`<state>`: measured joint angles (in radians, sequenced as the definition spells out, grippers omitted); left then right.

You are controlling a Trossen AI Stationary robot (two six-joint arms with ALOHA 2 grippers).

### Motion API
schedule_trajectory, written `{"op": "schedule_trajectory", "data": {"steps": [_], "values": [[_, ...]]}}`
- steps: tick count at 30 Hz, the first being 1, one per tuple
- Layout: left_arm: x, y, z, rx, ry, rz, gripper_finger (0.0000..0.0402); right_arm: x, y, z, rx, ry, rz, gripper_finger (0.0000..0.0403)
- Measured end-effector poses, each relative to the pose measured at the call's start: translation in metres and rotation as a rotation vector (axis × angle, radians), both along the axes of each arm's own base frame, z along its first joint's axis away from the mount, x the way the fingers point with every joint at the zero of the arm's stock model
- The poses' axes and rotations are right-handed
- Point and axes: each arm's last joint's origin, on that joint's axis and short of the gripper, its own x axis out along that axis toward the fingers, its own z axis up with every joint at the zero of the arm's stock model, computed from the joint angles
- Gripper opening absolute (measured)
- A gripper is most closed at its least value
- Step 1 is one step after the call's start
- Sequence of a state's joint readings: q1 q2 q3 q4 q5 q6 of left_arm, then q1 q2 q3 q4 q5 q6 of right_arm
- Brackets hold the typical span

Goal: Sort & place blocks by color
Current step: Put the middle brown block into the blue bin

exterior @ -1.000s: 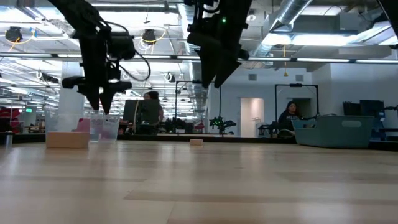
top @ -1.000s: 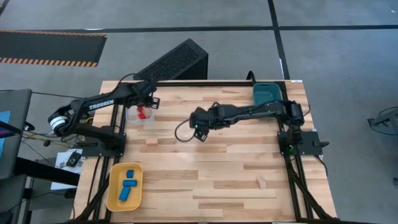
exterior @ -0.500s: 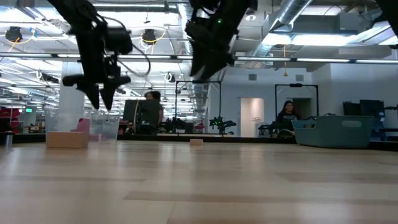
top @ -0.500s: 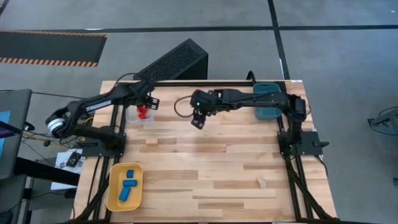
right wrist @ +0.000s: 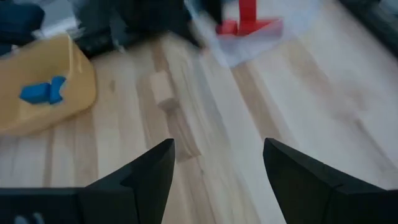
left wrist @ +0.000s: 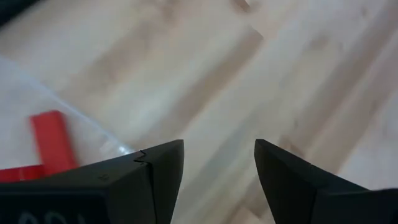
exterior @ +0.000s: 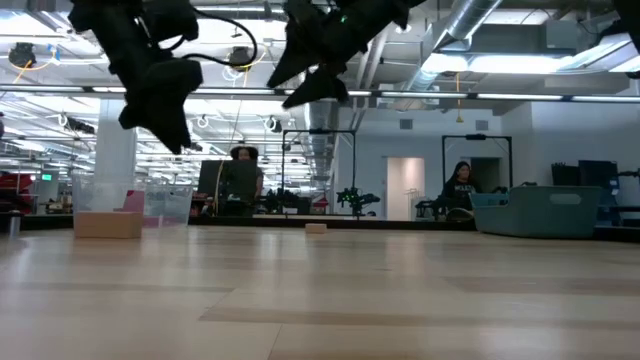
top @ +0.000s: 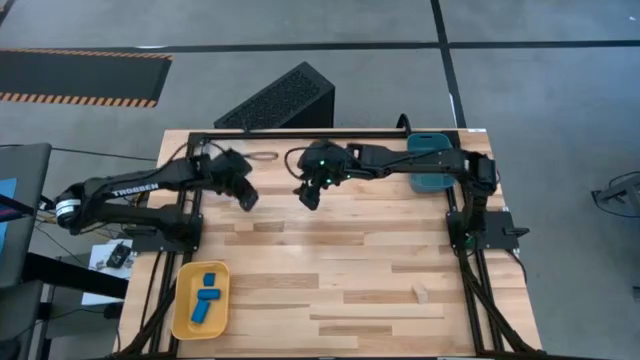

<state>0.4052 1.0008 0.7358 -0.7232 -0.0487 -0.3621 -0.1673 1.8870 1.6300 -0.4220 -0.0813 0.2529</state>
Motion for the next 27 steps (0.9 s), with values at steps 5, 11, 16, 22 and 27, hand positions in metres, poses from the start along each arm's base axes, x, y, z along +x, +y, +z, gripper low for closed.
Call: {"op": "schedule_trajectory", "data": {"steps": [5,11,16,22,27], "values": [[0.003,-0.022,-0.017,-0.035,0.037,-0.086,0.0183,-0.02,0.004,0.021,-0.06,0.005,-0.033,0.027],[0.01,-0.042,-0.022,-0.015,0.027,-0.206,0.0183,-0.061,0.01,-0.002,-0.046,0.01,-0.094,0.027],[0.015,-0.054,-0.041,0.041,0.057,-0.36,0.0183,-0.087,0.015,-0.026,0.062,-0.054,-0.18,0.027],[0.013,-0.059,-0.07,0.022,0.175,-0.406,0.0183,-0.09,0.038,-0.025,0.095,-0.1,-0.14,0.027],[0.014,-0.059,-0.083,0.016,0.236,-0.393,0.0183,-0.086,0.052,-0.022,0.068,-0.147,-0.125,0.027]]}}
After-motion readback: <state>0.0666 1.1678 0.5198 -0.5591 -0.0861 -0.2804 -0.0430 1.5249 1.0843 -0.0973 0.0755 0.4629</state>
